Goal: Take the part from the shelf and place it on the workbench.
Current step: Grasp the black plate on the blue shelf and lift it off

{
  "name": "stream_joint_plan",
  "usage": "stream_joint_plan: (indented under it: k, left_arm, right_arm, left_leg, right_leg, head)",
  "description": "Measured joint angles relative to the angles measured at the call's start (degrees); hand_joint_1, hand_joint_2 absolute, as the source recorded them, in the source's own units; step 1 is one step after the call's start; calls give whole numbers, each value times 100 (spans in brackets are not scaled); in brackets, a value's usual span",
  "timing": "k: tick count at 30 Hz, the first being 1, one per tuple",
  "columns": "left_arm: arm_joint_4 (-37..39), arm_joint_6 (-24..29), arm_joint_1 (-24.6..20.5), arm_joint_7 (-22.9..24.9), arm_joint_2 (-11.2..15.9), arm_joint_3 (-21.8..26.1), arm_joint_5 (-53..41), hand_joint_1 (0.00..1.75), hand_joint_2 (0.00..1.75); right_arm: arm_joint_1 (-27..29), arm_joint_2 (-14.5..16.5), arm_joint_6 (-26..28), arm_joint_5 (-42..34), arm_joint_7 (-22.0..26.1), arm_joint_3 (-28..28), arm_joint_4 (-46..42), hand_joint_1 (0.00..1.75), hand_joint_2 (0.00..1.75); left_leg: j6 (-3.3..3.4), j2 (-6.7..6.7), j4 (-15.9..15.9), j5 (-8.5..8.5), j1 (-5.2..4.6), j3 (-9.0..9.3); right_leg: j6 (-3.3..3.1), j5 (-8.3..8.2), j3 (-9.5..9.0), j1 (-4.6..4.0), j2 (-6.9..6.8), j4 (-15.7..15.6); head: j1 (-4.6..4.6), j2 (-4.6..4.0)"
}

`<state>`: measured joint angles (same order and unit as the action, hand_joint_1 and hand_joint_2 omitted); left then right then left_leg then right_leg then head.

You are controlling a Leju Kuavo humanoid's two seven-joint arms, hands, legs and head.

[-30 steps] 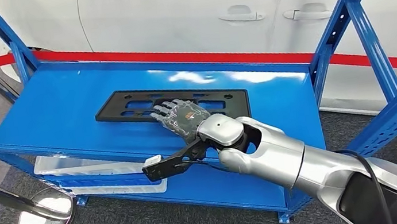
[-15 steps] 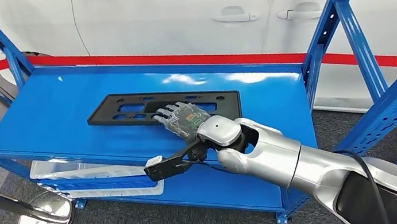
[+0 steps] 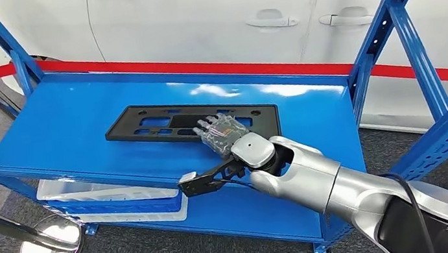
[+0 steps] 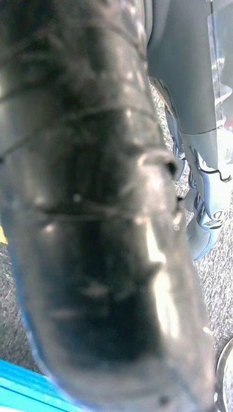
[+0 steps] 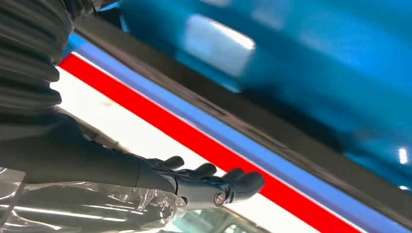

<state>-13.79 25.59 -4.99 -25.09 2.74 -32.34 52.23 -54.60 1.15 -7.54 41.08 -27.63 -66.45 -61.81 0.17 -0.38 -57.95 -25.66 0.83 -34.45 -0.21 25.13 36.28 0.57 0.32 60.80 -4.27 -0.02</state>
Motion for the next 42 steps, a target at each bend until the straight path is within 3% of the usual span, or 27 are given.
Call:
stream_joint_plan:
  k: [3,5,8,10,11,14,16,20,21,24,25,26,27,29,31,34,36,39,40,41,42]
  left_arm:
    - [0,-18,-2,-26,1,-13,4,0,0]
    - [0,-30,1,-43,-4,-21,5,0,0]
    - [0,-42,-4,-58,-14,-29,7,0,0]
    - [1,-50,10,-62,-14,-35,15,0,0]
    - [1,-54,19,-63,-14,-37,18,0,0]
    - [2,-69,9,-64,-16,-46,19,0,0]
    - [2,-75,-11,-67,-17,-78,13,0,0]
    - [2,-76,11,-72,-37,-121,9,0,0]
    - [2,-76,10,-72,-47,-123,8,0,0]
    - [2,-76,-8,-70,-57,-132,7,0,0]
    - [2,-76,-9,-69,-58,-134,6,0,0]
    - [2,-76,-7,-68,-60,-137,6,0,0]
    - [2,-76,-3,-66,-65,-139,6,0,0]
    - [2,-77,-2,-63,-80,-140,6,0,0]
    - [2,-76,-14,-63,-88,-140,7,0,0]
    - [2,-52,-24,-61,-92,-141,29,0,0]
    - [2,-34,-28,-56,-105,-142,50,0,0]
    - [2,-28,-46,-57,-120,-143,58,0,0]
    - [2,-28,-47,-58,-121,-143,59,0,0]
    - [2,-28,-46,-59,-122,-143,59,0,0]
    - [2,-28,-46,-59,-122,-143,59,0,0]
  right_arm:
    - [-9,11,-124,241,-200,-1,135,0,175]
    - [-25,21,-229,348,-299,0,217,0,175]
    - [-63,40,-390,417,-370,2,356,0,175]
    - [-60,43,-478,434,-378,0,478,0,175]
    - [-59,43,-510,447,-379,-1,535,0,175]
    - [-98,55,-570,515,-410,-2,677,0,175]
    - [-132,63,-575,577,-455,-2,750,0,175]
    - [-143,66,-548,657,-512,0,855,0,175]
    - [-149,65,-545,674,-519,0,876,0,175]
    - [-145,64,-557,704,-527,-2,939,0,175]
    - [-138,64,-565,710,-527,-5,961,0,175]
    - [-134,64,-574,715,-527,-7,981,0,175]
    - [-132,64,-582,720,-527,-9,1000,0,175]
    - [-134,66,-586,731,-528,-11,1031,0,175]
    - [-137,91,-549,742,-528,-10,1059,0,175]
    - [-123,147,-244,752,-441,-3,1168,0,175]
    - [-104,204,98,758,-326,14,1267,0,175]
    - [-34,297,465,762,-230,32,1394,0,175]
    - [7,322,531,761,-219,33,1438,0,175]
    - [44,339,580,761,-215,37,1484,0,175]
    - [67,360,607,760,-214,43,1523,0,175]
  left_leg:
    - [-81,-1,10,8,-5,-7]
    - [-133,5,-138,-109,-2,-66]
    - [-184,13,-1069,-556,9,-509]
    - [-182,13,-1515,-638,11,-755]
    - [-167,13,-1445,-524,9,-739]
    - [-64,12,-404,-5,-23,-262]
    - [-9,7,-5,69,-61,-74]
    - [51,11,101,97,-46,-18]
    - [71,18,132,116,-29,0]
    - [102,25,129,120,-24,6]
    - [105,24,117,113,-24,2]
    - [103,22,99,104,-24,0]
    - [96,19,76,90,-22,-2]
    - [57,12,17,49,-15,-13]
    - [0,7,-38,20,-24,-43]
    - [-82,9,-48,15,-23,-64]
    - [-134,13,-254,-138,-16,-153]
    - [-191,15,-1255,-618,-9,-619]
    - [-192,15,-1525,-688,-9,-755]
    - [-182,15,-1604,-652,-11,-803]
    - [-159,15,-1462,-517,-16,-744]
  right_leg:
    - [-88,2,-15,-20,13,-58]
    - [-149,-20,-41,6,8,-100]
    - [-201,-32,-56,6,2,-124]
    - [-208,-31,-55,-16,2,-122]
    - [-209,-31,-57,-25,6,-121]
    - [-202,-27,-63,-50,19,-117]
    - [-166,-30,-43,-53,21,-115]
    - [-48,41,3,-48,17,-30]
    - [-22,161,88,-50,13,154]
    - [25,638,575,-34,3,1178]
    - [34,674,681,-25,2,1393]
    - [40,603,688,-16,1,1402]
    - [40,447,590,-6,0,1204]
    - [13,135,214,3,-4,461]
    - [-36,37,-7,-14,5,20]
    - [-123,24,-14,-28,22,-14]
    - [-184,-2,-24,-4,21,-46]
    - [-229,-10,-22,-11,20,-55]
    - [-232,-8,-22,-22,19,-54]
    - [-235,-7,-24,-33,19,-53]
    - [-238,-5,-29,-44,22,-53]
  head:
    - [0,1]
    - [-17,0]
    - [-56,0]
    - [-55,0]
    - [-55,-1]
    - [-52,-1]
    - [-49,0]
    - [-43,0]
    - [-33,0]
    - [-11,0]
    - [-11,0]
    - [-10,-1]
    - [-10,-1]
    - [-11,-1]
    - [-11,-1]
    - [-6,-1]
    - [-17,-1]
    - [-30,-1]
    - [-30,-1]
    - [-30,0]
    - [-29,0]
